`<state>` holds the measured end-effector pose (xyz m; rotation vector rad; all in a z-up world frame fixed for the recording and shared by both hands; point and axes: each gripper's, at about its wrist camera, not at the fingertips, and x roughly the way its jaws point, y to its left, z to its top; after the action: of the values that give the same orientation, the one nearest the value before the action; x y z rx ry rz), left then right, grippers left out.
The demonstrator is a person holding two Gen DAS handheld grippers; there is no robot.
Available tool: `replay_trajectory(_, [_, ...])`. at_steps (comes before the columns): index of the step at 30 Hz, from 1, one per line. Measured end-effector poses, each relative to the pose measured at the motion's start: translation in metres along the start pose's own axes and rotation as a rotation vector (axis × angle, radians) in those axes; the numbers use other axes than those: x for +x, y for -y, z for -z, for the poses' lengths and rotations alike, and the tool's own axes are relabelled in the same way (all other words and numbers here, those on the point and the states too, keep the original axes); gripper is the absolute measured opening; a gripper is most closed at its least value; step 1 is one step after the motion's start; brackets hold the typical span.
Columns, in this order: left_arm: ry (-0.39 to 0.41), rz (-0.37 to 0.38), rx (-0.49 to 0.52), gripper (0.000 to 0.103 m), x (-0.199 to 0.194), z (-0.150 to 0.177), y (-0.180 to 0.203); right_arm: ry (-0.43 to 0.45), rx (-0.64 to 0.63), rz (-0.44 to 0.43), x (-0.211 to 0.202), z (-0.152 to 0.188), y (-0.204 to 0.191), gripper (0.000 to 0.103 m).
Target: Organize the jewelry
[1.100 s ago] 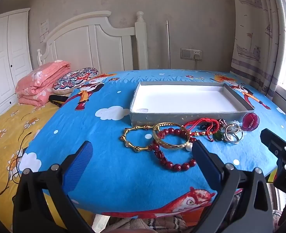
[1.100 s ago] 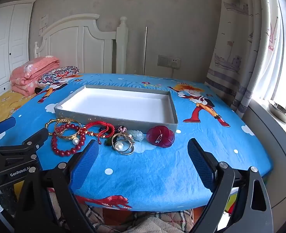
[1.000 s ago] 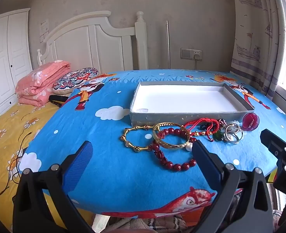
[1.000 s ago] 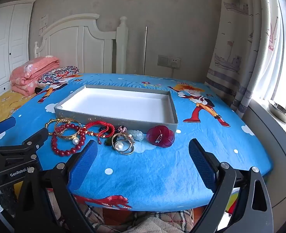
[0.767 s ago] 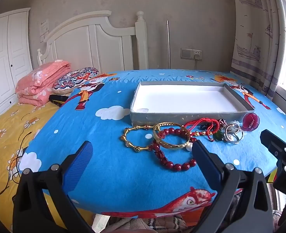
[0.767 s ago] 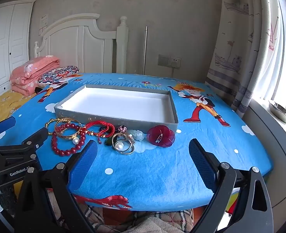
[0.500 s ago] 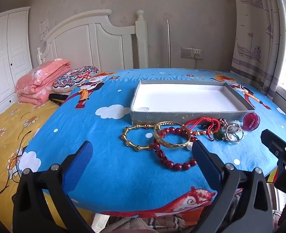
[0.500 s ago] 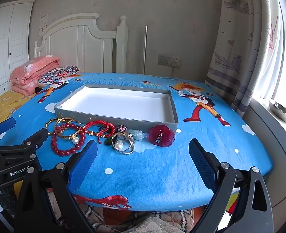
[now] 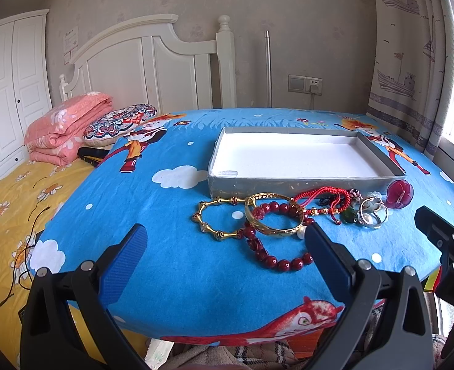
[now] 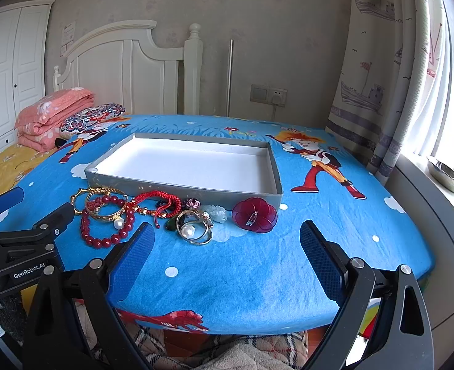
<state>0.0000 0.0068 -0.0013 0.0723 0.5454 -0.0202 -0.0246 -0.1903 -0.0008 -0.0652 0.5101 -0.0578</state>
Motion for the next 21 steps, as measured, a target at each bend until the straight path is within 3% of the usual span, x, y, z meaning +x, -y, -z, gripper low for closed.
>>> replay_trajectory(21, [-0.018, -0.006, -0.018, 0.099, 0.0050, 0.0000, -0.0003, -0.009, 0.002, -0.002, 0.0033, 0.0014, 0.0002, 0.089])
